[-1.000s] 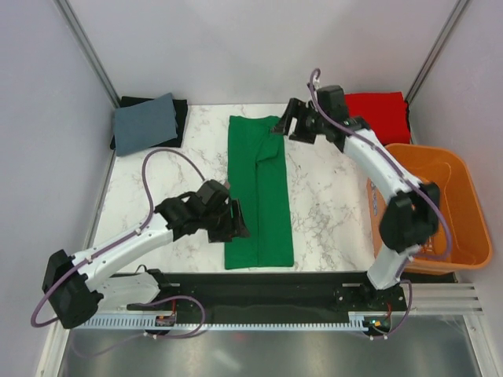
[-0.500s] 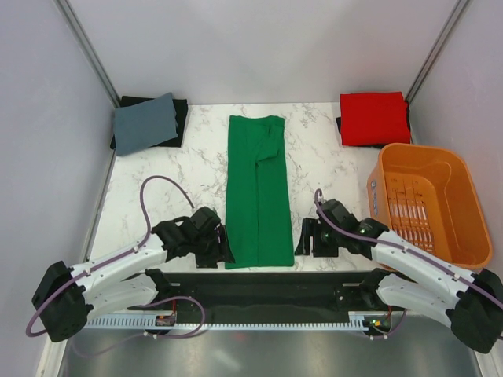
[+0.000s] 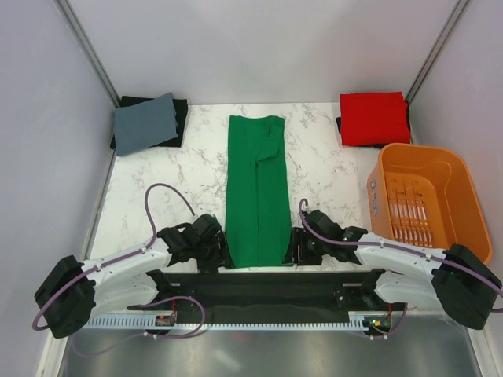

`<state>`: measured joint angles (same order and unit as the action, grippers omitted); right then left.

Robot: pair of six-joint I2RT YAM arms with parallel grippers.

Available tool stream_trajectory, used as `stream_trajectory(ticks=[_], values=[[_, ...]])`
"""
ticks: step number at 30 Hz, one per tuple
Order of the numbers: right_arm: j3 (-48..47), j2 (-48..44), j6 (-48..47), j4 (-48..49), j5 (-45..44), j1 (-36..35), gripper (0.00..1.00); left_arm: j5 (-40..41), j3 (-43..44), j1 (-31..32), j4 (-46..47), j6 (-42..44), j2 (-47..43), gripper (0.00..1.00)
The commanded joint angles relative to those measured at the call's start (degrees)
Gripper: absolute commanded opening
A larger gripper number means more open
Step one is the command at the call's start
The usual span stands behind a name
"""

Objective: Fold and stack the t-shirts
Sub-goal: Fold the tshirt

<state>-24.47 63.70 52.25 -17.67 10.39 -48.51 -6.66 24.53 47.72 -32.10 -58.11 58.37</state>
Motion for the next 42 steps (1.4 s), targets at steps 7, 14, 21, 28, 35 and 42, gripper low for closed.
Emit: stream_trajectory(ticks=[7, 14, 21, 28, 35, 42], values=[[1.53, 2.48, 0.31, 4.14, -1.87, -1.32, 0.48, 2.17, -0.98, 0.26, 5.82, -0.87, 3.24, 0.62], [1.09, 3.27, -0.74, 4.49, -2.04, -1.32, 0.24, 4.63, -0.54, 0.26, 6.34, -0.87, 3.95, 0.48], [-0.22, 3.45, -1.88, 4.31, -1.96, -1.32, 0.02, 6.13, 0.86, 0.26, 6.61, 0.27, 4.65, 0.07], [-1.28, 1.96, -1.37, 3.26, -0.03, -1.41, 0.00, 2.01, 2.18, 0.35, 5.56, 0.45, 3.07, 0.02], [-0.93, -6.82, 2.06, -1.65, 1.21, -3.34, 0.00, -1.96, 3.58, 0.97, -1.01, -1.04, -5.54, 0.02], [-14.27, -7.64, -1.09, -11.93, -5.53, -3.61, 0.00, 3.30, 15.00, 0.88, -9.99, 3.52, -8.01, 0.02]])
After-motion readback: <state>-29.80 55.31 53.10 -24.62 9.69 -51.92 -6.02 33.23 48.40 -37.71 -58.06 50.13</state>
